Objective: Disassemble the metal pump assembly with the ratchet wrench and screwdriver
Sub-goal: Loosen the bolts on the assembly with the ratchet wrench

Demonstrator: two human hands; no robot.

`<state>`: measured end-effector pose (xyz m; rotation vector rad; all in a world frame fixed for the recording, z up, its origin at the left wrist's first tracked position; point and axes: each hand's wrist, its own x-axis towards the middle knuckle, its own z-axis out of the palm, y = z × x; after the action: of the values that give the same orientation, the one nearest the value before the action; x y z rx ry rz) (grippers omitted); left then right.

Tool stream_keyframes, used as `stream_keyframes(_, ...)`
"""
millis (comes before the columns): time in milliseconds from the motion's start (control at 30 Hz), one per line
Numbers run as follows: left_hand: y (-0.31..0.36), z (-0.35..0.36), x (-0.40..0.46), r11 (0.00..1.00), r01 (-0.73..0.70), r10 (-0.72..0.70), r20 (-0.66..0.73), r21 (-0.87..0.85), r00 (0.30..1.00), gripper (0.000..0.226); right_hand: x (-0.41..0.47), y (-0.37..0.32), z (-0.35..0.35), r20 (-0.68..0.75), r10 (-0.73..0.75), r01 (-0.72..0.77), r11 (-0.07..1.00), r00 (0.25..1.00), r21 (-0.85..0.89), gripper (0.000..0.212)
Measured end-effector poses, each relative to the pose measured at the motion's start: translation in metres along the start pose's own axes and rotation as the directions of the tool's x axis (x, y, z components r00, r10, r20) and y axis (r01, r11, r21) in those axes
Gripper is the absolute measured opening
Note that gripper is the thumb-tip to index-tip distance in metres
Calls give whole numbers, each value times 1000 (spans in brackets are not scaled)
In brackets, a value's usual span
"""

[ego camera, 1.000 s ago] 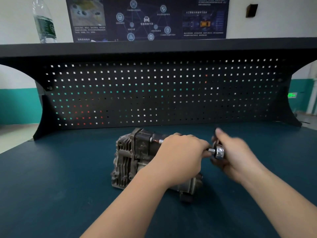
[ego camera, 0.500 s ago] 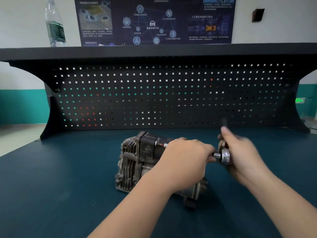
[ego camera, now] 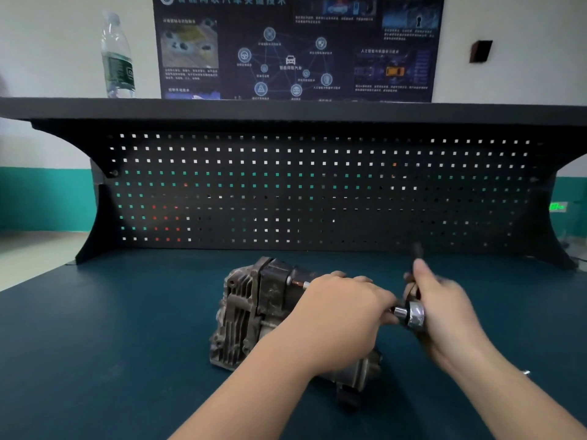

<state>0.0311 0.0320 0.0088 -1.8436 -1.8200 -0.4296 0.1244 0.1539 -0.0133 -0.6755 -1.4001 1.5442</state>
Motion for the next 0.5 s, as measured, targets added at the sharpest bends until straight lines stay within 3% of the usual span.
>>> stream_keyframes(67, 1, -5, 1, 1000, 17, -17, 23, -8, 1000, 25, -1, -11, -2, 18, -417, 415, 898, 909, -150, 33)
stream_keyframes(133, 2, -6, 2, 1000, 10, -10, 36, 13, 999, 24, -5, -16, -3, 84, -590, 593, 776, 803, -214, 32)
stream_keyframes(200, 3, -5, 2, 998, -9, 7, 33, 62, 999, 22, -5, -10, -3, 40, -564, 554, 793, 825, -252, 33)
stream_keyframes(233, 3, -3, 2, 997, -9, 6, 32, 82, 999, 21, -4, -8, -2, 2, -471, 456, 853, 882, -254, 34)
stream_keyframes(300, 4, -2, 2, 996, 26, -29, 39, 86, 999, 19, 1, -3, 1, -32, -58, 55, 995, 998, -85, 35)
stream_keyframes(333, 3, -1, 2, 996, 45, -49, 47, 79, 998, 18, 1, -2, 2, 32, 158, -160, 986, 987, 39, 35)
stream_keyframes(367, 3, -1, 2, 996, 57, -61, 57, 73, 997, 17, 0, -1, 2, 99, 273, -284, 952, 957, 113, 35)
stream_keyframes(400, 3, -1, 1, 996, 60, -65, 69, 70, 995, 18, 0, 0, 1, 127, 287, -304, 943, 949, 137, 35)
stream_keyframes(433, 3, -1, 1, 996, 59, -64, 83, 63, 994, 20, 0, 1, -2, 112, 213, -227, 966, 971, 126, 35)
stream_keyframes(500, 2, -3, 1, 998, 60, -64, 110, 37, 992, 24, 0, -4, -7, 47, -148, 149, 989, 988, -10, 34)
